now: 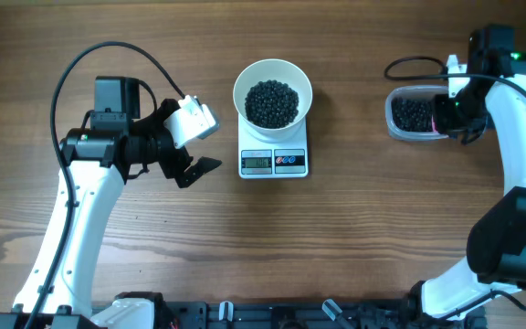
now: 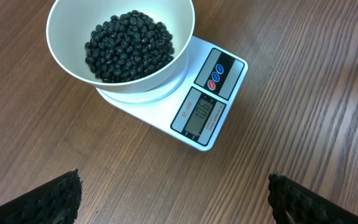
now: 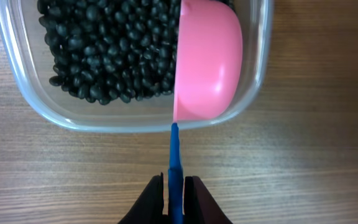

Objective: Scoop item into bowl and weigh 150g on scale
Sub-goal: 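Return the scoop right and dip it into the bean tub again, then scoop a few beans with the right gripper and lift the scoop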

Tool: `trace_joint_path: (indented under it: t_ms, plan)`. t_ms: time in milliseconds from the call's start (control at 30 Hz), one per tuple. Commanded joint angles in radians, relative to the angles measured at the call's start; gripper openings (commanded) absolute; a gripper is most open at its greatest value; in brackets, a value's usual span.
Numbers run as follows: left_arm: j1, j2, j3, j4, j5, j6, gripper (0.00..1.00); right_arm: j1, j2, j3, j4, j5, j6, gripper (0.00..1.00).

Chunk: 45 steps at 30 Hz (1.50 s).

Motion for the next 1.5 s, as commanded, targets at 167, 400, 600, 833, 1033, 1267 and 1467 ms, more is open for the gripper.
trace_joint_path:
  t_ms: [167, 400, 600, 833, 1033, 1267, 1467]
  plan:
    - [0.005, 0.006, -0.002, -0.001, 0.004, 0.02, 1.0, 0.076, 0.054, -0.031, 0.028, -0.09, -0.025, 0.04]
    - [0.005, 0.006, -0.002, -0.001, 0.004, 0.02, 1.0, 0.081, 0.054, -0.031, -0.018, -0.218, -0.056, 0.04]
    - [0.005, 0.006, -0.002, -0.001, 0.004, 0.02, 1.0, 0.08, 0.054, -0.031, -0.046, -0.313, -0.076, 0.04]
    - [0.005, 0.006, -0.002, -0.001, 0.004, 0.02, 1.0, 0.028, 0.054, -0.031, -0.046, -0.401, -0.072, 0.04]
    - [0.005, 0.006, -0.002, 0.0, 0.004, 0.02, 1.0, -0.109, 0.054, -0.031, -0.044, -0.518, -0.076, 0.04]
    - [0.005, 0.006, -0.002, -0.001, 0.004, 0.02, 1.0, -0.301, 0.055, -0.031, -0.041, -0.709, -0.161, 0.04]
    - [0.005, 0.006, -0.002, -0.001, 0.004, 0.02, 1.0, -0.363, 0.054, -0.031, -0.094, -0.867, -0.264, 0.04]
